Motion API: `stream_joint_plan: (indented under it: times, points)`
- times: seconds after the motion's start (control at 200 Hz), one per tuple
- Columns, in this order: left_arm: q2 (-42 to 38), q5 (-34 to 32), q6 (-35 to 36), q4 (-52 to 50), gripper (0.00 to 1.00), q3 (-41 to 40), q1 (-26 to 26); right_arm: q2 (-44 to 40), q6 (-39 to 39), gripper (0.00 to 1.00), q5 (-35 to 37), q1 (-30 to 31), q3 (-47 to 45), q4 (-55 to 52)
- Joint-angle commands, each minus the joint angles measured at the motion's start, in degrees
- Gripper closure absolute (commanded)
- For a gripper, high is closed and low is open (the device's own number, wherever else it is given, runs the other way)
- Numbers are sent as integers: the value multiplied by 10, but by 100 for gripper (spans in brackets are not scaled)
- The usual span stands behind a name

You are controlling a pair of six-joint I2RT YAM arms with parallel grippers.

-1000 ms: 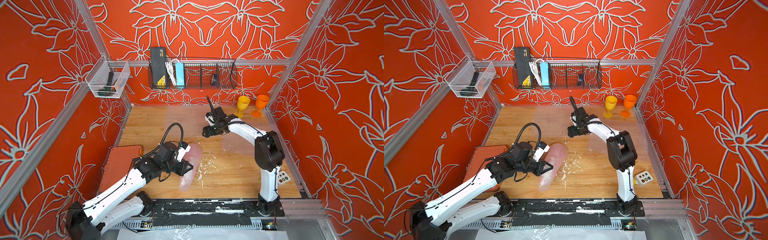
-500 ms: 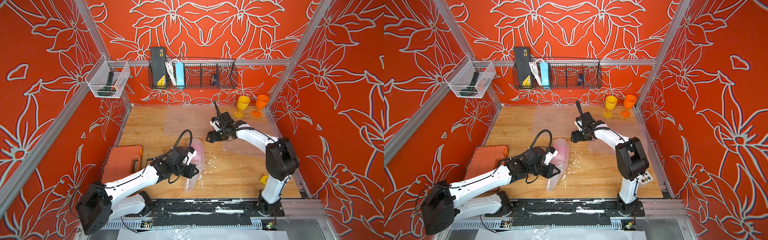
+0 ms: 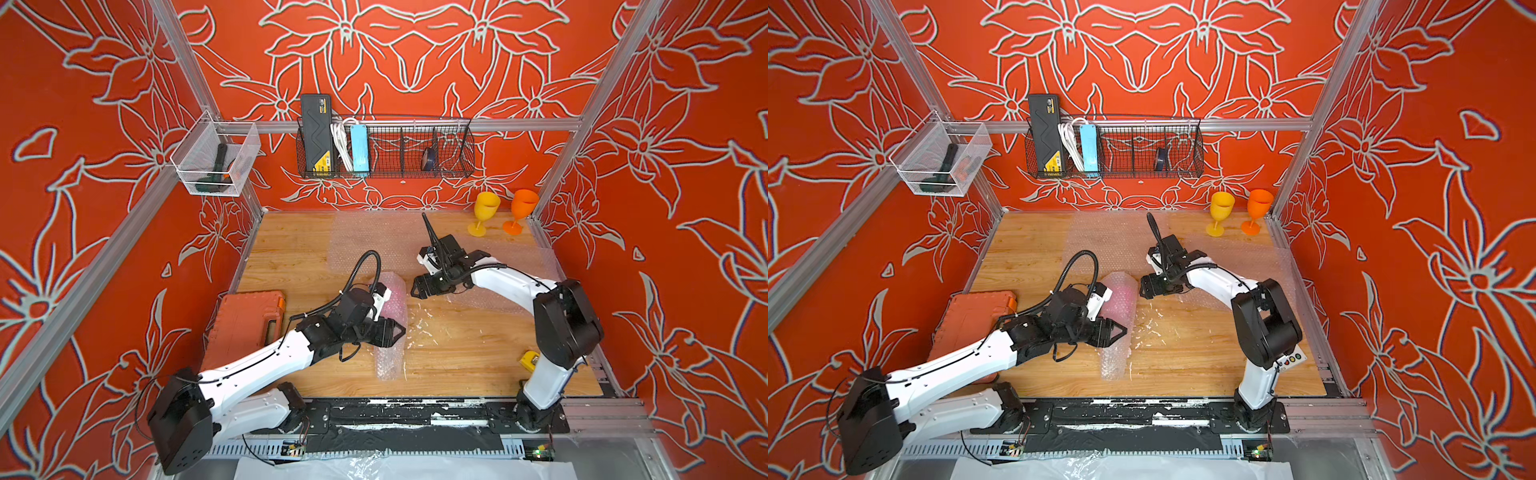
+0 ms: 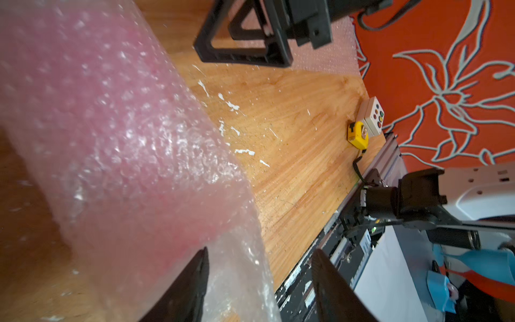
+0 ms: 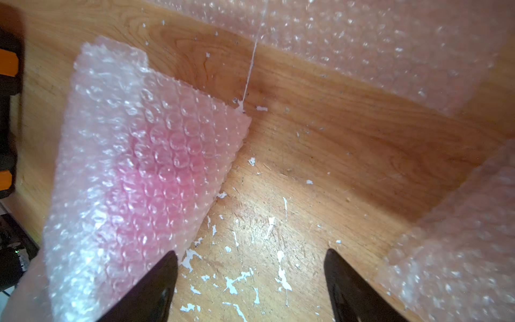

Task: Unpack wine glasses from bubble wrap
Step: Place the bubble wrap at the center of the board.

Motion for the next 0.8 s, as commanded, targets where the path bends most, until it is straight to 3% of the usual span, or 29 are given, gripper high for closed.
stream_joint_plan:
  times: [0.0, 0.165, 0.34, 0.465, 0.621, 0.796]
  points:
    - [-48, -72, -4, -53, 40, 15, 41, -42, -16, 17, 23, 1, -3, -15]
    - [-101, -49, -3, -47, 42, -12, 137, -71, -20, 17, 19, 19, 7, -20]
    - [-80, -42, 12, -40, 44, -31, 182, -65, -23, 17, 41, 83, 39, -29]
    - [-64, -24, 16, -14, 45, -59, 224, -43, -24, 18, 101, 145, 63, -40]
    - [-65, 35, 6, 39, 46, -100, 292, -7, -37, 18, 217, 230, 111, -67]
    - [-55, 99, -8, 75, 47, -131, 356, 67, -52, 21, 299, 292, 182, -104]
